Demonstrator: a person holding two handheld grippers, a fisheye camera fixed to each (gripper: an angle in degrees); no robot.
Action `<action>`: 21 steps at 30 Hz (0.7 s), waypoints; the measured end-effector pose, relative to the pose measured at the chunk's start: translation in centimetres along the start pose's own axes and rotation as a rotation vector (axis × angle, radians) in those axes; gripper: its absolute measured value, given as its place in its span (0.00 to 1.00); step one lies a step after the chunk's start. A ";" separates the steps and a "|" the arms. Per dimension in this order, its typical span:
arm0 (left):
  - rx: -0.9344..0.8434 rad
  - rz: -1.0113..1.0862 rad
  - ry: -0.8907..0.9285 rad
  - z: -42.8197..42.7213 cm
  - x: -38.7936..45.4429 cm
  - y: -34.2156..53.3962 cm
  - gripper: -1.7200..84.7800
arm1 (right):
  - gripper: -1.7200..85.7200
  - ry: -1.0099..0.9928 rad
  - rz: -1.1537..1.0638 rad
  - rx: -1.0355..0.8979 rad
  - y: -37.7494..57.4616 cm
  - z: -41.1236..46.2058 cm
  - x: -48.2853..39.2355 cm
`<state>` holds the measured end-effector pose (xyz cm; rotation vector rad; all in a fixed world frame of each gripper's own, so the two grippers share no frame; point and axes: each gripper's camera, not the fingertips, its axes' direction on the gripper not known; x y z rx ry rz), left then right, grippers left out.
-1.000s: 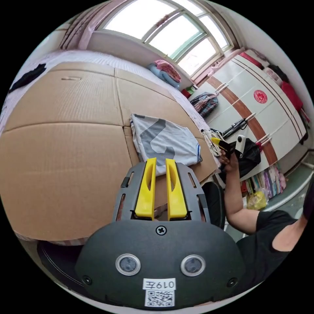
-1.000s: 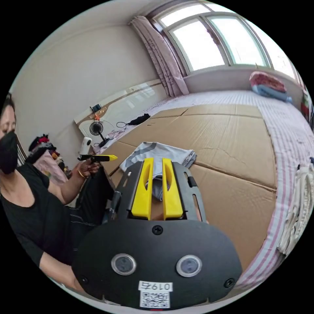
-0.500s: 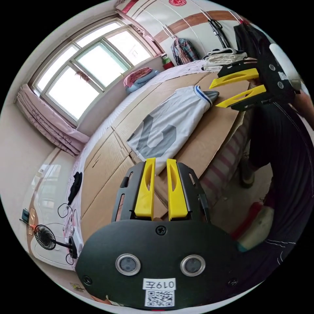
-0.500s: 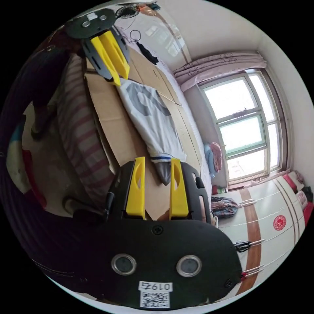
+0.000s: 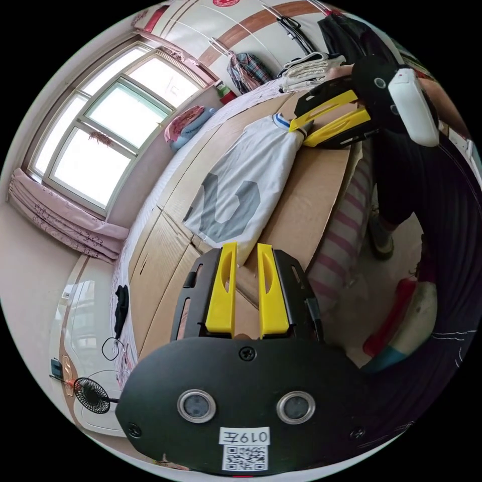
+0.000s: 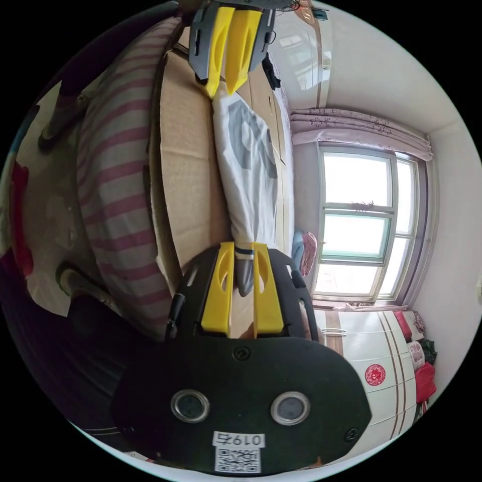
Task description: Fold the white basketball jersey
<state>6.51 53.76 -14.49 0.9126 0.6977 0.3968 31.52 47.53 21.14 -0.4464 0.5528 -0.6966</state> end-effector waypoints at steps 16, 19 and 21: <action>-0.050 0.076 0.065 0.6 0.6 -2.7 0.03 | 0.06 0.147 -0.232 0.024 2.0 3.1 -5.3; -0.055 0.053 0.093 0.8 0.0 -2.8 0.03 | 0.06 0.130 -0.198 0.043 1.9 2.3 -4.0; -0.051 0.047 0.087 0.9 -0.1 -2.8 0.03 | 0.07 0.114 -0.158 0.031 1.5 1.8 -2.8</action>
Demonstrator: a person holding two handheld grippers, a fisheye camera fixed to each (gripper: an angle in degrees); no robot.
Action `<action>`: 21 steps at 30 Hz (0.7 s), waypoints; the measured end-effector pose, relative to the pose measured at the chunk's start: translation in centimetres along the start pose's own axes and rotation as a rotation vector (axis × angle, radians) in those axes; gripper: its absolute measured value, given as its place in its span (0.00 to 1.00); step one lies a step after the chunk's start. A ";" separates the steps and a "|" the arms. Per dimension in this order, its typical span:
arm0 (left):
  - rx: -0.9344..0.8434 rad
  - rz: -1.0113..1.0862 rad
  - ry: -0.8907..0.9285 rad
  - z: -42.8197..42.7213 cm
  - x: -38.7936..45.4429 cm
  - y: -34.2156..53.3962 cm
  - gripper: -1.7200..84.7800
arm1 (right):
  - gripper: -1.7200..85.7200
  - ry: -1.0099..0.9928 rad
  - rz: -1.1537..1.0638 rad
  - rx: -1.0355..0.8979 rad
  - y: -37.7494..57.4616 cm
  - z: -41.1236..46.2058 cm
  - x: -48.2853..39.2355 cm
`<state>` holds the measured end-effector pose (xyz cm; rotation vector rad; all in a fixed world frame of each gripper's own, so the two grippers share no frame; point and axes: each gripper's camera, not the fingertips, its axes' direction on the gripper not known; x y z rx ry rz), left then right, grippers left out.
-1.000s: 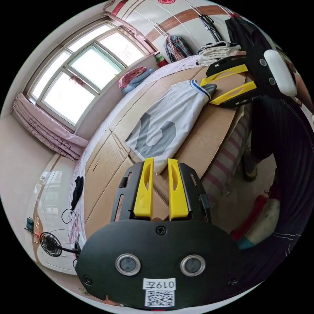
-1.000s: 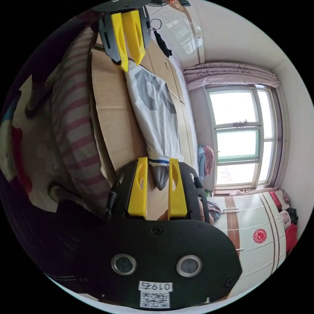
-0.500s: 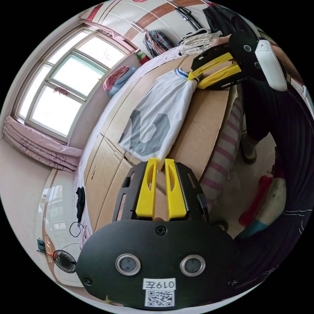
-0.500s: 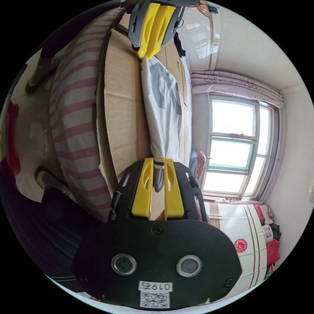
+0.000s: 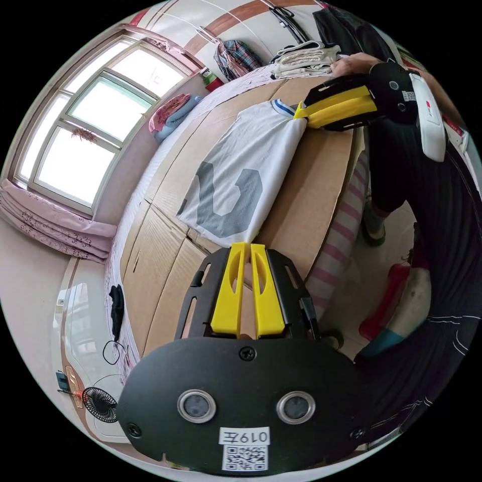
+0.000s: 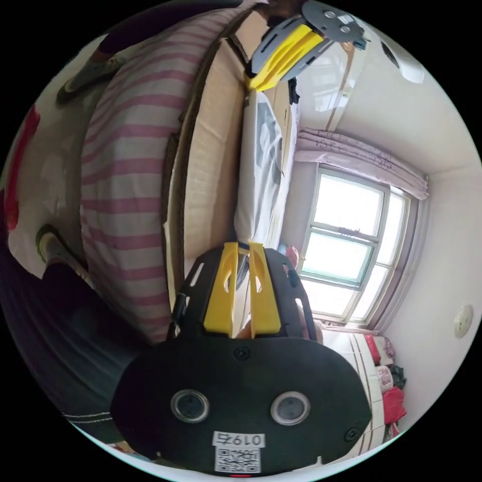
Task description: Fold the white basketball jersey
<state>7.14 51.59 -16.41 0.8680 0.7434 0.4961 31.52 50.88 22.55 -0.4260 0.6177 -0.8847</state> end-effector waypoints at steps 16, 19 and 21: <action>0.000 -0.012 0.021 0.5 -4.3 1.6 0.03 | 0.11 -0.164 0.133 0.015 2.8 -8.7 18.7; 0.014 -0.036 0.052 0.0 -6.2 3.1 0.03 | 0.11 -0.268 0.349 0.049 5.6 -10.8 27.0; 0.064 -0.109 0.101 -0.8 -8.5 4.4 0.03 | 0.11 -0.389 0.555 0.054 7.8 -10.6 33.6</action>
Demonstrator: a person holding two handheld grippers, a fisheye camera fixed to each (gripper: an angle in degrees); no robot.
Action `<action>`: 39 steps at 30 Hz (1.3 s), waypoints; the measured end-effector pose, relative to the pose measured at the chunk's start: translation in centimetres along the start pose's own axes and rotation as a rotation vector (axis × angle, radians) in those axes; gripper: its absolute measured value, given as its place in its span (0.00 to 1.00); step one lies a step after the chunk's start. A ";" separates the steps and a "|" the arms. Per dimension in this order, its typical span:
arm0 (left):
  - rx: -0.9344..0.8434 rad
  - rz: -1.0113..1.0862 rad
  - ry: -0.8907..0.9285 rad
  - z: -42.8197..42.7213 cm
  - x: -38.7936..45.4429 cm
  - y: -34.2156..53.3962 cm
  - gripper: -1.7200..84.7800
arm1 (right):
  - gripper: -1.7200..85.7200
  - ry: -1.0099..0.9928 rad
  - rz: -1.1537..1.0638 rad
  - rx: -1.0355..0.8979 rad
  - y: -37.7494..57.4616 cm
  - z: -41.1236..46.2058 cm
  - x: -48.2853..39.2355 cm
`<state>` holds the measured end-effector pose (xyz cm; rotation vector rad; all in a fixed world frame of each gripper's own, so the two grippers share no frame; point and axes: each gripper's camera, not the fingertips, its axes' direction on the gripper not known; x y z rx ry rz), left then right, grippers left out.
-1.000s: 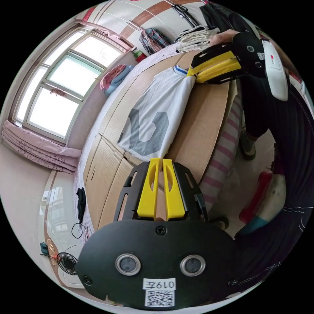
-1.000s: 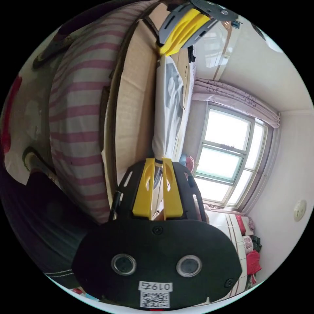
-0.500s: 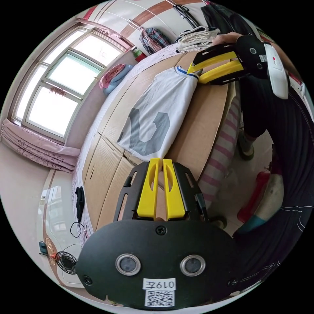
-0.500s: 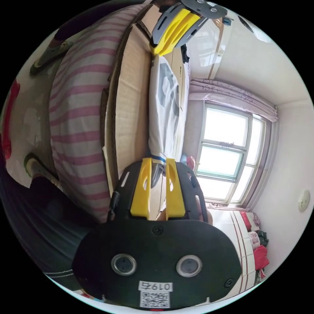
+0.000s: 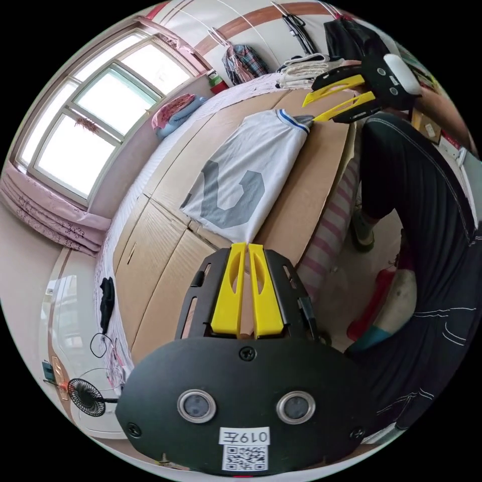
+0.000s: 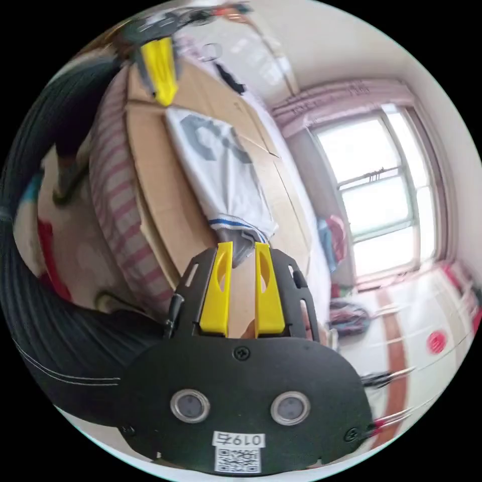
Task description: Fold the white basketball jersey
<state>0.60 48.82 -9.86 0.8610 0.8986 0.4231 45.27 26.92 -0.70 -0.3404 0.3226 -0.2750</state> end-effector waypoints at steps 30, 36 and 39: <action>0.055 -0.333 0.223 5.5 -17.1 2.5 0.03 | 0.01 -0.980 1.133 0.058 -15.2 -18.6 44.7; 0.078 -0.339 0.235 4.9 -20.1 3.0 0.03 | 0.04 -0.990 1.143 0.113 -19.0 -24.5 47.9; 0.138 -0.388 0.243 4.0 -22.7 3.3 0.03 | 0.04 -0.987 1.149 0.126 -21.2 -26.5 49.8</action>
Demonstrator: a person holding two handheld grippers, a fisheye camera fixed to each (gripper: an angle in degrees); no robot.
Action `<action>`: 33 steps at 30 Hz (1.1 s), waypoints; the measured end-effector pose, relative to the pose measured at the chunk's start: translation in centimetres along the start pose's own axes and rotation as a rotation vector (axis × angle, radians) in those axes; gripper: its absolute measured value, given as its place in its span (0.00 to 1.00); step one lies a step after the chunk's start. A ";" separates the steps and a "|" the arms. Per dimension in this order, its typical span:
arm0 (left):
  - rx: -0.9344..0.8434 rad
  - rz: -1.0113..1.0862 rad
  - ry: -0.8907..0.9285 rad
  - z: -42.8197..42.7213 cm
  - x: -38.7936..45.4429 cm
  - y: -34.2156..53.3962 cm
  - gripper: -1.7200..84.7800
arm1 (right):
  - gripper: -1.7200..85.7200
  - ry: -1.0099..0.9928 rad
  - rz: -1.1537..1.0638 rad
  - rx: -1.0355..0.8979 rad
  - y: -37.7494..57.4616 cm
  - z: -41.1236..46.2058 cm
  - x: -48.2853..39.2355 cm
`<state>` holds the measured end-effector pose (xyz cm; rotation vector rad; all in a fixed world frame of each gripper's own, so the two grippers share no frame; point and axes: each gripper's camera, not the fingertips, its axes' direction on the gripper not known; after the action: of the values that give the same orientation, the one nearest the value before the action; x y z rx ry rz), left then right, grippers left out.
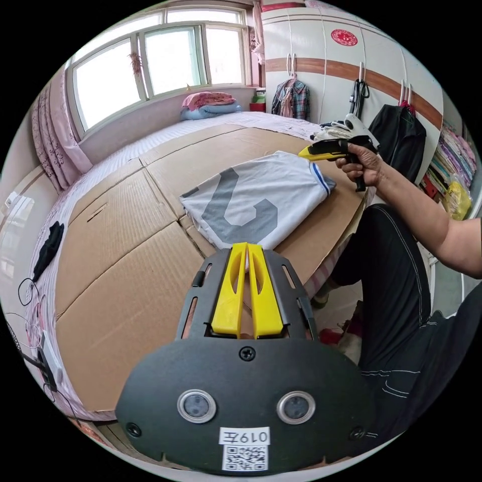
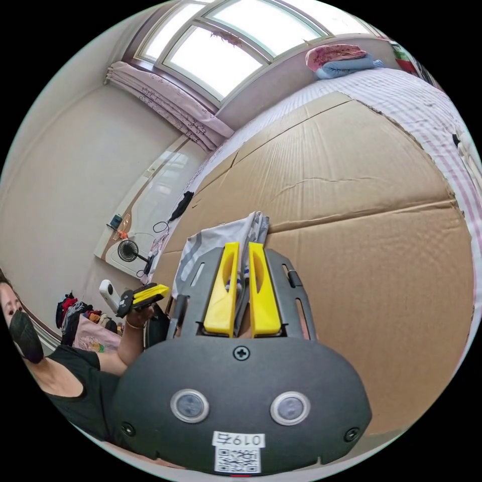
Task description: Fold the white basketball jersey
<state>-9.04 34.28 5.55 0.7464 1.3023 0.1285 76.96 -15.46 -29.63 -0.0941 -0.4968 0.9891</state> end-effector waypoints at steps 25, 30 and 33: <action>-0.059 -0.369 0.095 6.7 -17.0 -9.6 0.04 | 0.01 0.107 -0.002 -0.074 -6.2 5.2 -9.8; -0.079 -0.380 0.095 6.9 -17.3 -10.0 0.04 | 0.01 0.113 0.021 -0.086 -5.6 6.7 -8.2; -0.082 -0.378 0.089 6.8 -17.1 -10.2 0.03 | 0.01 0.118 0.033 -0.088 -5.1 7.8 -6.7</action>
<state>-11.13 15.28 14.38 0.4184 1.4916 -0.0906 74.51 -24.93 -23.64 -0.2383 -0.4315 0.9875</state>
